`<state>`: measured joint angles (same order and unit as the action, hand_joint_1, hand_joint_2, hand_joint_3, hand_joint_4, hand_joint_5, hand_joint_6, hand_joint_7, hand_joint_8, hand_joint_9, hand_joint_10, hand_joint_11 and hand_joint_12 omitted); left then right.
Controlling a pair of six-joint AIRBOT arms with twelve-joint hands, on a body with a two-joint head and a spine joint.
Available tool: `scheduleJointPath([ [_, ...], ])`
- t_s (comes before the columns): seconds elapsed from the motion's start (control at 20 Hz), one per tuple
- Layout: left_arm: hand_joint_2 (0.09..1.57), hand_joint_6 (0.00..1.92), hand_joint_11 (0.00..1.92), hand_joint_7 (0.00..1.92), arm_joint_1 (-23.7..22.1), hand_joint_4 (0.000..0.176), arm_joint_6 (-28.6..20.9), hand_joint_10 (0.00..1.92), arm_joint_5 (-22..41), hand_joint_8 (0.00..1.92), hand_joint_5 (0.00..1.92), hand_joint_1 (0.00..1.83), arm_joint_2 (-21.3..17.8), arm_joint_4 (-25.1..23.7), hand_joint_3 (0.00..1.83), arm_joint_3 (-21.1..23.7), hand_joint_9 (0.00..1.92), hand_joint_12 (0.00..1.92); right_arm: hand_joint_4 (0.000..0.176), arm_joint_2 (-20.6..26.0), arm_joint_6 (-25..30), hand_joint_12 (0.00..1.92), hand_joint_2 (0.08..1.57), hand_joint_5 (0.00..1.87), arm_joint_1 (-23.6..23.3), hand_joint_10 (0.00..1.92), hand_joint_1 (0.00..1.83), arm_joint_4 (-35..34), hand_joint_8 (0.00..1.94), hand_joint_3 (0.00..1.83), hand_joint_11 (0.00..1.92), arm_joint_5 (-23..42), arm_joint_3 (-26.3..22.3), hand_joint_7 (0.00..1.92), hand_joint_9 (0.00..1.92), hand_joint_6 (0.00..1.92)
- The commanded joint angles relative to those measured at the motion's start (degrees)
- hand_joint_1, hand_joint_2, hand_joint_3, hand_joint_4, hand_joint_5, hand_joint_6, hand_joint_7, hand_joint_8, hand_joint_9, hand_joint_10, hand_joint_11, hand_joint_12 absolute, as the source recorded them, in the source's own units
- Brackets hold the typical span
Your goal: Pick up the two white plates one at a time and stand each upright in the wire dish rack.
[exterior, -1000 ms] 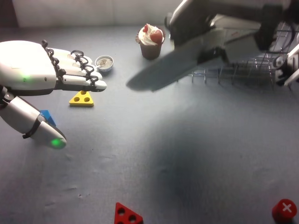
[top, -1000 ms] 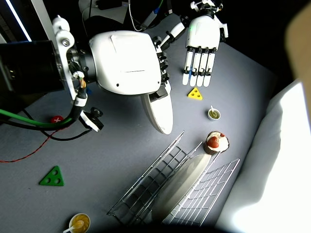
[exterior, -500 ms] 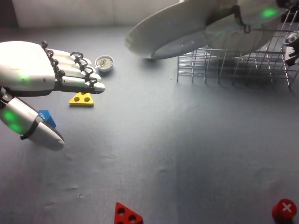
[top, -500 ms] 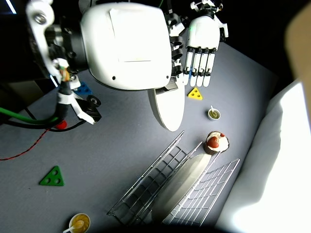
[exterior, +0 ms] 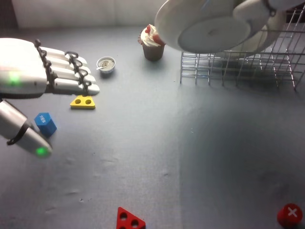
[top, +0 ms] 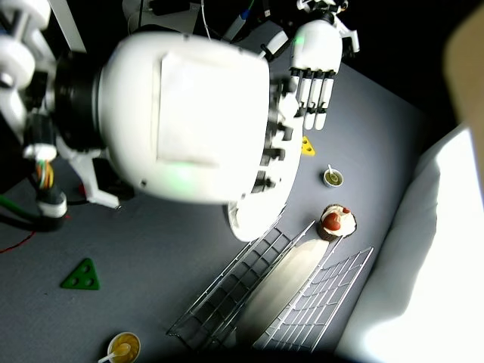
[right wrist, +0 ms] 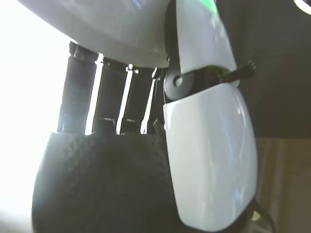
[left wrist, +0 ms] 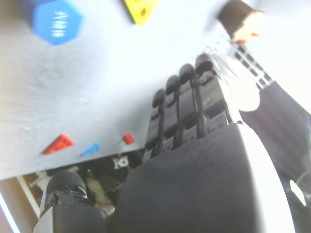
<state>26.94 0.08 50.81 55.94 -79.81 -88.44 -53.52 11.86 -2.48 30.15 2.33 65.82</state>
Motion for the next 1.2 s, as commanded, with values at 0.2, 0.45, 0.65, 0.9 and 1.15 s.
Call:
scheduleJointPath([
  [0.2,0.87,0.0,0.06,0.07,-0.5,0.0,-0.1,0.0,5.9,0.0,0.06,0.0,-0.9,6.0,0.0,-0.7,0.07,0.0,0.0,0.7,0.8,0.75,1.03,1.01,-1.3,0.71,1.42,-3.5,0.46,0.0,1.09,3.7,0.9,1.18,1.21,0.92],
  [0.45,0.88,0.0,0.1,0.12,-0.5,0.0,-0.1,0.0,9.2,0.0,0.09,0.0,-0.4,6.5,0.0,-3.2,0.1,0.01,0.0,0.9,0.8,1.25,1.03,0.96,-1.4,0.56,1.5,-4.5,0.43,0.0,1.05,3.1,2.0,1.16,1.22,0.92],
  [0.65,0.87,0.01,0.1,0.12,-0.5,0.0,-0.1,0.0,12.6,0.01,0.11,0.0,0.8,10.8,0.0,-6.4,0.11,0.01,0.0,1.3,0.8,1.25,1.04,0.94,-1.4,0.64,1.5,-5.6,0.47,0.0,1.08,2.6,2.4,1.13,1.18,0.94],
  [0.9,0.87,0.0,0.09,0.13,-0.5,0.0,-0.1,0.0,14.6,0.0,0.11,0.0,1.0,13.3,0.0,-5.8,0.12,0.01,0.0,1.3,0.9,1.32,1.05,0.9,-1.4,0.65,1.5,-7.6,0.53,0.0,1.05,2.5,4.9,1.1,1.19,0.97],
  [1.15,0.87,0.0,0.1,0.13,-0.5,0.0,-0.1,0.0,15.9,0.0,0.11,0.0,0.9,14.6,0.0,-5.7,0.11,0.01,0.0,0.9,0.9,1.28,1.04,0.92,-1.2,0.6,1.5,-10.9,0.54,0.0,1.05,0.3,7.0,1.11,1.21,0.94],
])
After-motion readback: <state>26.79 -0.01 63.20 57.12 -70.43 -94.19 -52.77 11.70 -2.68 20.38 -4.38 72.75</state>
